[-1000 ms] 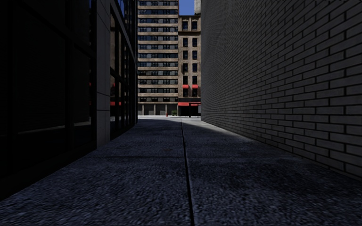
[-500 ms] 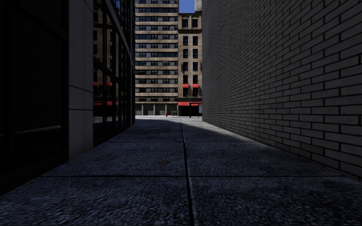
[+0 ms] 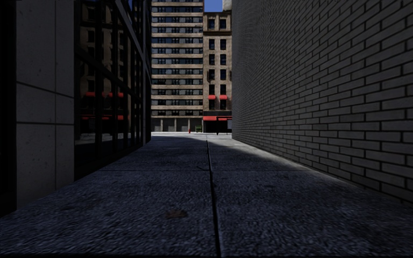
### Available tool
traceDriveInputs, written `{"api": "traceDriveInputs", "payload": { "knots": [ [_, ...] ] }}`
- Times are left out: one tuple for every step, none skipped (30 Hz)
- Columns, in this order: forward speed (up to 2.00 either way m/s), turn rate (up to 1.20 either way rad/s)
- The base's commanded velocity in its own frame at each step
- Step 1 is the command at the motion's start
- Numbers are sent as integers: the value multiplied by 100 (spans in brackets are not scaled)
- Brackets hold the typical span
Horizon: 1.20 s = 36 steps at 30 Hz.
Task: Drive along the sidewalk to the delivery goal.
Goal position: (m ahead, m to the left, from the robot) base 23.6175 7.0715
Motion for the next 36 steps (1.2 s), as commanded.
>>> {"api": "traceDriveInputs", "payload": {
  "knots": [
    [197, 0],
    [197, 0],
    [197, 0],
    [197, 0],
    [197, 0],
    [197, 0],
    [197, 0],
    [197, 0],
    [197, 0],
    [197, 0],
    [197, 0],
    [197, 0],
    [197, 0],
    [197, 0],
    [197, 0],
    [197, 0],
    [197, 0],
    [197, 0],
    [197, 0],
    [197, 0],
    [197, 0],
    [197, 0],
    [197, 0],
    [197, 0],
    [197, 0],
    [197, 0],
    [197, 0],
    [197, 0],
    [197, 0],
    [197, 0],
    [197, 0],
    [197, 0],
    [197, 0],
    [197, 0],
    [197, 0],
    [197, 0]
  ]
}}
